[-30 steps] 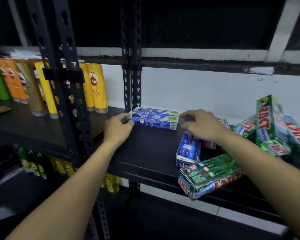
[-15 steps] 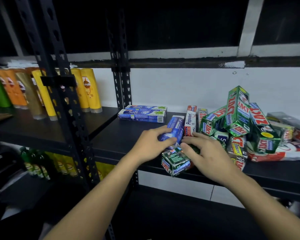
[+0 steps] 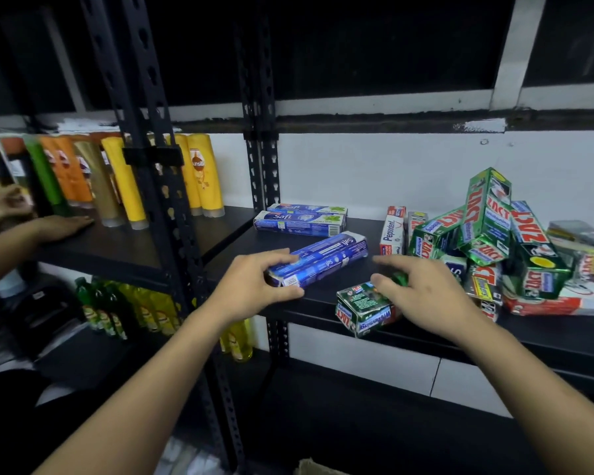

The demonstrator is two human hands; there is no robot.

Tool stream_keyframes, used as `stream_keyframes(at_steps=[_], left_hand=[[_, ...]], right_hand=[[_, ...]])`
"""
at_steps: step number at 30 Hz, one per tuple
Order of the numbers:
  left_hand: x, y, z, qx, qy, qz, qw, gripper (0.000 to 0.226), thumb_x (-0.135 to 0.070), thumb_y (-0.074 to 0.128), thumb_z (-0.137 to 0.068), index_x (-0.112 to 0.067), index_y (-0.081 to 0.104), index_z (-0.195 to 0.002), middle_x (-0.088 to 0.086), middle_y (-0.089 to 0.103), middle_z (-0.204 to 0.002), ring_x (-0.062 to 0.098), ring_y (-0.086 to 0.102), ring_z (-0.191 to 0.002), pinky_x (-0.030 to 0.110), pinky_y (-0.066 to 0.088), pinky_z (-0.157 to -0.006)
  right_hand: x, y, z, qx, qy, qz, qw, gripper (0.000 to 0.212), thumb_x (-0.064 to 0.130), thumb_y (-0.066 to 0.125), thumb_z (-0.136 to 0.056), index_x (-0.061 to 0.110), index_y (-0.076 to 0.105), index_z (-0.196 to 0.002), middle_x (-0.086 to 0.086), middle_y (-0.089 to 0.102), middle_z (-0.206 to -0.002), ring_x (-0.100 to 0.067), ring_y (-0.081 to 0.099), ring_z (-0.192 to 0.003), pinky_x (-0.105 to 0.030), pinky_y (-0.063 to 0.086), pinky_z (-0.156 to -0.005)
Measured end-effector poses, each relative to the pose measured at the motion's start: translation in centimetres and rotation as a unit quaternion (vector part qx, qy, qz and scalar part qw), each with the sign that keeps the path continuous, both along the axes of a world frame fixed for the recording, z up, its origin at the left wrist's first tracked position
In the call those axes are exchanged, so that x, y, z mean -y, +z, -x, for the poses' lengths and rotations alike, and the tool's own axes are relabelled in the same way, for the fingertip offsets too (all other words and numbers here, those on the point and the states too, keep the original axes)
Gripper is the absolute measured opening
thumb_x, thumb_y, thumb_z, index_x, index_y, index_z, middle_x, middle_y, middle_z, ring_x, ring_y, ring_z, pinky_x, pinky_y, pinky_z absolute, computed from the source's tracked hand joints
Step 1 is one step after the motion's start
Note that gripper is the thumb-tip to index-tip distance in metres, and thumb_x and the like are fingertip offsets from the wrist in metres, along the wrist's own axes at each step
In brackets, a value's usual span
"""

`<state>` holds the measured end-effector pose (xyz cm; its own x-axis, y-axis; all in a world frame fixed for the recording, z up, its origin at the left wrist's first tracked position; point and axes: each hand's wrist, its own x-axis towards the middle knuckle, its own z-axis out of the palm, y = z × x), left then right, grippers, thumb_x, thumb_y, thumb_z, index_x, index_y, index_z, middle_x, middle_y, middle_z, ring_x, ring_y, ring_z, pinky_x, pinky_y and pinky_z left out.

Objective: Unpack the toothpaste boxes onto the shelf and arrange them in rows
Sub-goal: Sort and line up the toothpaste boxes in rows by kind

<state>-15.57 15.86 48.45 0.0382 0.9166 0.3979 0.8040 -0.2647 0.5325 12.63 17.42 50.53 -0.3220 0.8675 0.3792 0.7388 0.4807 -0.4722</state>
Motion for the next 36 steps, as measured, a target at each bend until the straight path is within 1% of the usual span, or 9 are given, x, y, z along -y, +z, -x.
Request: stream_keyframes(at_steps=[2,4,8,12,15,21,26,30,36], left_hand=[[0.1,-0.1,0.1,0.004,0.008,-0.018,1.0,0.055,-0.044,0.087,-0.068,-0.034,0.071,-0.12,-0.013,0.062,-0.134,-0.01,0.058,-0.111,0.004,0.037,-0.093],[0.3,0.2,0.0,0.016,0.027,-0.022,0.999,0.049,-0.042,0.085,-0.071,-0.034,0.072,-0.117,-0.016,0.066,-0.126,-0.012,0.061,-0.091,0.002,0.037,-0.077],[0.8,0.7,0.3,0.059,0.045,-0.011,0.997,0.033,-0.038,0.083,-0.075,-0.033,0.076,-0.107,-0.025,0.066,-0.078,-0.012,0.053,-0.061,0.006,0.036,-0.061],[0.8,1.1,1.0,0.103,0.028,0.031,0.994,0.025,-0.036,0.079,-0.08,-0.031,0.076,-0.105,-0.017,0.074,-0.096,-0.013,0.063,-0.085,0.011,0.045,-0.08],[0.6,1.5,1.8,0.173,0.028,0.066,0.982,0.014,-0.037,0.071,-0.087,-0.032,0.077,-0.098,-0.021,0.073,-0.1,-0.011,0.062,-0.096,0.014,0.041,-0.084],[0.4,0.8,2.5,0.209,0.06,0.044,0.975,0.015,-0.036,0.063,-0.093,-0.031,0.077,-0.097,-0.02,0.073,-0.099,-0.004,0.064,-0.098,0.022,0.047,-0.089],[1.7,0.4,1.7,0.191,0.053,-0.11,0.974,0.013,-0.038,0.066,-0.092,-0.027,0.07,-0.087,-0.013,0.075,-0.093,0.002,0.069,-0.092,0.039,0.055,-0.089],[3.1,-0.4,1.8,0.113,0.019,-0.142,0.983,0.013,-0.032,0.078,-0.083,-0.028,0.068,-0.089,-0.017,0.072,-0.107,0.004,0.07,-0.089,0.034,0.058,-0.077],[3.2,-1.4,2.9,-0.005,0.022,-0.201,0.979,0.021,-0.029,0.078,-0.084,-0.025,0.067,-0.101,-0.014,0.07,-0.118,-0.001,0.065,-0.105,0.026,0.057,-0.078]], right_hand=[[0.0,0.4,0.3,-0.013,0.0,0.003,1.0,0.041,0.035,0.061,-0.091,0.026,0.061,-0.132,0.002,0.071,-0.109,0.001,0.057,-0.074,-0.018,0.042,-0.072],[0.0,0.8,0.5,-0.017,-0.002,-0.003,1.0,0.04,0.033,0.063,-0.091,0.027,0.062,-0.13,0.001,0.069,-0.119,-0.004,0.055,-0.09,-0.019,0.04,-0.081],[-0.4,1.3,0.7,-0.007,-0.001,-0.007,1.0,0.037,0.035,0.062,-0.09,0.03,0.063,-0.127,0.002,0.068,-0.12,-0.01,0.059,-0.099,-0.02,0.038,-0.081],[-1.2,1.5,1.5,0.014,0.003,0.0,1.0,0.034,0.04,0.062,-0.089,0.035,0.064,-0.122,0.001,0.073,-0.087,-0.019,0.068,-0.085,-0.025,0.043,-0.068],[-2.0,2.1,2.4,0.026,0.017,-0.014,0.999,0.035,0.04,0.064,-0.087,0.035,0.065,-0.121,0.011,0.063,-0.067,-0.004,0.06,-0.067,-0.016,0.036,-0.059],[-4.5,3.0,3.9,-0.005,0.033,0.022,0.999,0.044,0.035,0.064,-0.089,0.038,0.058,-0.132,0.007,0.062,-0.131,-0.014,0.057,-0.116,-0.017,0.035,-0.087],[-6.6,2.5,5.3,0.062,0.042,0.071,0.995,0.044,0.035,0.061,-0.092,0.039,0.056,-0.135,-0.003,0.06,-0.133,-0.018,0.061,-0.103,-0.024,0.044,-0.087],[-7.3,1.7,5.4,0.089,0.045,0.092,0.991,0.046,0.037,0.061,-0.094,0.042,0.05,-0.139,-0.002,0.058,-0.136,-0.024,0.055,-0.12,-0.031,0.041,-0.099],[-7.3,1.4,5.6,0.094,0.042,0.088,0.991,0.05,0.039,0.059,-0.094,0.042,0.045,-0.142,0.002,0.054,-0.141,-0.025,0.049,-0.128,-0.032,0.037,-0.102]])
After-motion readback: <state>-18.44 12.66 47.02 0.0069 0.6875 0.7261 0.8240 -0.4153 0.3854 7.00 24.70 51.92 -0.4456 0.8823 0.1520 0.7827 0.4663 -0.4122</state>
